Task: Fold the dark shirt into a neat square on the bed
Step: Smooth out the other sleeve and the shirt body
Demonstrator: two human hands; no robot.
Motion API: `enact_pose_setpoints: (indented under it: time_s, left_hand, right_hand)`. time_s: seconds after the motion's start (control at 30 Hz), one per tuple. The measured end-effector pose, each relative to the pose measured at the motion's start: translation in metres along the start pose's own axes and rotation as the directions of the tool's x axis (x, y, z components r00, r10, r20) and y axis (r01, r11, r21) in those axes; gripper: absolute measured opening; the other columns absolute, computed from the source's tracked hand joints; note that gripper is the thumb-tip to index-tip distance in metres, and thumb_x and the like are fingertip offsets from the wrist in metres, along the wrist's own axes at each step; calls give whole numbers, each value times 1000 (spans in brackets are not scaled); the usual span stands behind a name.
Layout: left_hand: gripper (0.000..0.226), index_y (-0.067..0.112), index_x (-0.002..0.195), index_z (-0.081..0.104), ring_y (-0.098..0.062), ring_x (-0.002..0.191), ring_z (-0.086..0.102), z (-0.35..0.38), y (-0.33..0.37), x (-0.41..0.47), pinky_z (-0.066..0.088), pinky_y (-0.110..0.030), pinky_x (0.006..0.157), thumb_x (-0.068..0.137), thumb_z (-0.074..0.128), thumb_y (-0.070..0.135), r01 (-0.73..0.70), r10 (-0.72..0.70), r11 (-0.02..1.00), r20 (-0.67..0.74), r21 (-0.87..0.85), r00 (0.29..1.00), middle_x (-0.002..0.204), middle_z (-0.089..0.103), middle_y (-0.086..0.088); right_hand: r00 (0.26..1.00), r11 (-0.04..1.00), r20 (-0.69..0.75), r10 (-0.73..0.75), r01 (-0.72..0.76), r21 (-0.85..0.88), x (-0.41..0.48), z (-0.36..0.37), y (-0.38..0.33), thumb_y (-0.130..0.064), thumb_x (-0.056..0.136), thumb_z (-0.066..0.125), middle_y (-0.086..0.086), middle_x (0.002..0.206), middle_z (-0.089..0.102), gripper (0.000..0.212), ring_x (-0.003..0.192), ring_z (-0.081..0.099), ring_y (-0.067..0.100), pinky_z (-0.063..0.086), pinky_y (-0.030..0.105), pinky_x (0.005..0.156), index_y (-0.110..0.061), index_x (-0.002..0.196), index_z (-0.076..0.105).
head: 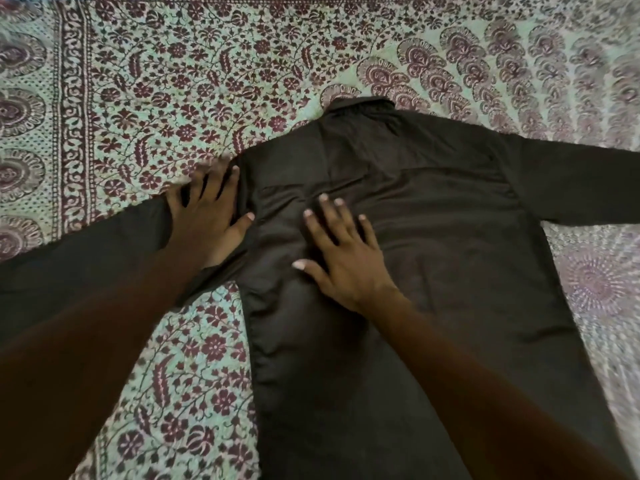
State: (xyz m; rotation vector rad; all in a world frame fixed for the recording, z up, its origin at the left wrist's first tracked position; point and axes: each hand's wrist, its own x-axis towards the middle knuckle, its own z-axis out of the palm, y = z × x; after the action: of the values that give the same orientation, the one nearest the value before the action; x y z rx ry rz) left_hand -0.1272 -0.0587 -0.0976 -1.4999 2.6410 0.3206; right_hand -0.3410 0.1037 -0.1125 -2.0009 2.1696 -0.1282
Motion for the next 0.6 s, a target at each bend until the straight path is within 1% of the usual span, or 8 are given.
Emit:
enact_pose_setpoints:
  time_s: [0.1,0.17,0.27,0.3,0.4,0.5,0.57,0.6]
  left_hand:
    - [73,37,165,12,-28,161,10,6,3,-38,18,-63,121,98,25,64,-147,149,988,-23,49,989,176,4,3]
    - [71,45,164,2,-26,162,7,18,-11,-70,17,-62,123,99,19,68,-168,169,983,-1,71,986,176,0,5]
    - [70,46,163,1,-25,162,7,23,-42,-98,14,-63,124,100,19,71,74,-74,997,-34,9,997,176,-3,9]
    - [69,46,164,0,-25,162,8,21,-52,-105,15,-63,124,101,18,70,121,-120,993,-41,13,992,176,-2,8]
    - [69,43,163,-7,-25,162,4,12,-75,-118,13,-62,125,103,15,69,207,-209,977,28,49,978,175,-7,6]
    - [73,29,166,-3,-28,162,2,-2,-82,-138,11,-61,127,105,23,61,300,-301,953,96,33,949,176,-6,-1]
    - [74,20,167,3,-29,162,4,-8,-72,-159,15,-60,127,107,32,52,240,-240,971,60,-5,969,176,-2,-5]
    - [72,18,167,6,-29,162,6,-9,-64,-172,17,-59,126,108,33,49,164,-164,986,42,-11,986,176,1,-5]
  right_hand:
    - [962,962,2,272,-272,28,-18,8,-21,-76,97,25,11,174,-10,87,159,-10,38,3,62,125,-27,166,9]
    - [993,994,35,112,-112,-9,-30,12,-42,-77,97,25,11,174,-9,87,158,-12,41,1,66,124,-27,166,9]
    - [966,964,70,-250,255,-76,-43,14,-60,-74,99,27,5,175,-3,78,161,-6,31,11,66,122,-35,165,14]
    - [973,971,57,-223,227,-80,-46,15,-62,-74,99,26,4,175,-3,76,161,-5,29,12,65,123,-38,165,14]
    - [992,993,50,114,-112,-32,-63,19,-74,-79,96,22,10,174,-10,82,159,-10,37,2,63,125,-38,165,6]
    - [981,988,141,-132,142,-65,-91,22,-101,-78,97,25,13,173,-11,90,159,-13,38,5,66,125,-25,166,4]
    - [944,952,165,-285,299,-62,-110,21,-105,-73,100,32,8,174,-6,89,161,-8,31,13,65,124,-19,166,8]
    - [953,959,151,-262,274,-65,-118,21,-104,-71,101,33,6,175,-5,85,161,-6,28,14,64,124,-22,167,10]
